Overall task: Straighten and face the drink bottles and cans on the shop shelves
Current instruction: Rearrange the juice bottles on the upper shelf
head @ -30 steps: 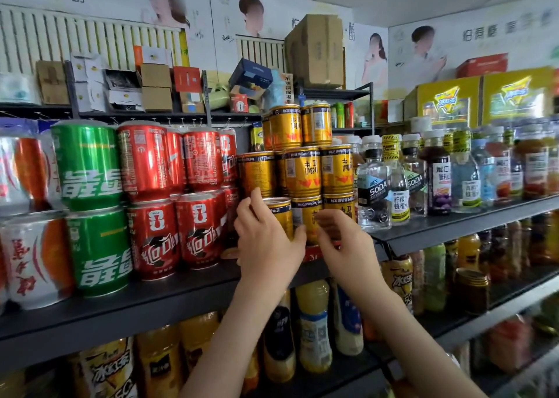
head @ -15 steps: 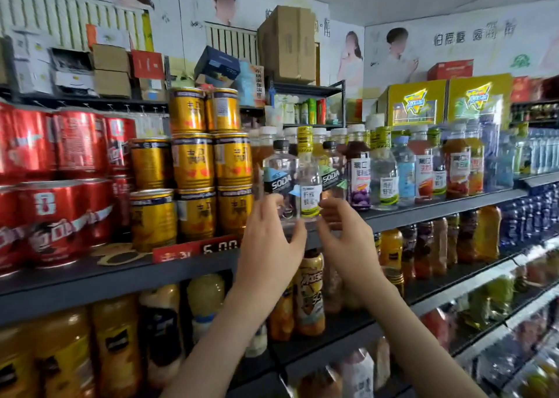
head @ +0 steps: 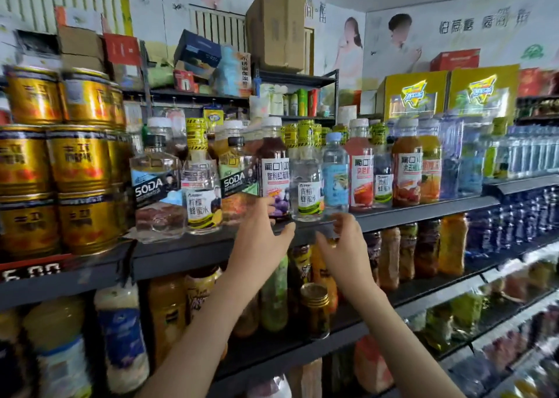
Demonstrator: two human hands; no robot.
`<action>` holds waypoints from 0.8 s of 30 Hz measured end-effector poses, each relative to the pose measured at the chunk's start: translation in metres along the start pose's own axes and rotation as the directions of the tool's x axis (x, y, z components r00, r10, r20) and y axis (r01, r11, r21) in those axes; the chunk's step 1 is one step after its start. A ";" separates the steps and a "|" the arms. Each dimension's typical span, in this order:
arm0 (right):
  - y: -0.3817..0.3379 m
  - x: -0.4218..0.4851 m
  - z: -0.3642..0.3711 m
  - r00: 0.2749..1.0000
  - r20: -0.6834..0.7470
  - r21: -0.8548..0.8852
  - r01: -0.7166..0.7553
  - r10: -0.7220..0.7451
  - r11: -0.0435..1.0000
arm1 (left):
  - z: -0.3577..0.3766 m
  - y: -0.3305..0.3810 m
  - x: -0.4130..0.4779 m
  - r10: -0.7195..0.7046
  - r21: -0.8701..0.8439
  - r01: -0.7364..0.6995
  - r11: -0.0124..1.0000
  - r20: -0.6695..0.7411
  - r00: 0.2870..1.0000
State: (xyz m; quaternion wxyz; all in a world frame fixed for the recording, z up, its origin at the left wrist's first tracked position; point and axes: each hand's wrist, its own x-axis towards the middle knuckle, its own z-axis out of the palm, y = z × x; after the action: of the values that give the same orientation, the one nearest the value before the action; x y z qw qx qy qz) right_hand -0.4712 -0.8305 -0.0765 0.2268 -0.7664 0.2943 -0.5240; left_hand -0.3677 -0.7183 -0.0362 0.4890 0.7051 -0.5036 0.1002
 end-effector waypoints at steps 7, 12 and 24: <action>0.027 0.038 -0.007 0.998 -0.047 0.000 0.028 -0.028 1.000 | 0.047 0.007 0.027 0.093 0.055 -0.093 0.994 0.012 0.996; 0.060 0.068 -0.037 0.987 -0.163 -0.044 0.009 -0.016 0.999 | 0.091 0.028 0.043 0.187 0.042 -0.187 0.981 -0.001 0.982; 0.179 0.145 -0.104 0.969 -0.235 -0.104 0.045 -0.069 0.994 | 0.228 0.092 0.081 0.170 0.127 -0.154 0.980 -0.124 0.978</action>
State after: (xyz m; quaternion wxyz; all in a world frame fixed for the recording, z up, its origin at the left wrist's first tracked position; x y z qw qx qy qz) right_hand -0.5666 -1.0639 -0.0611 0.1368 -0.7162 0.3225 -0.6036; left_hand -0.4840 -0.9498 -0.0454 0.4698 0.6807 -0.5188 0.2164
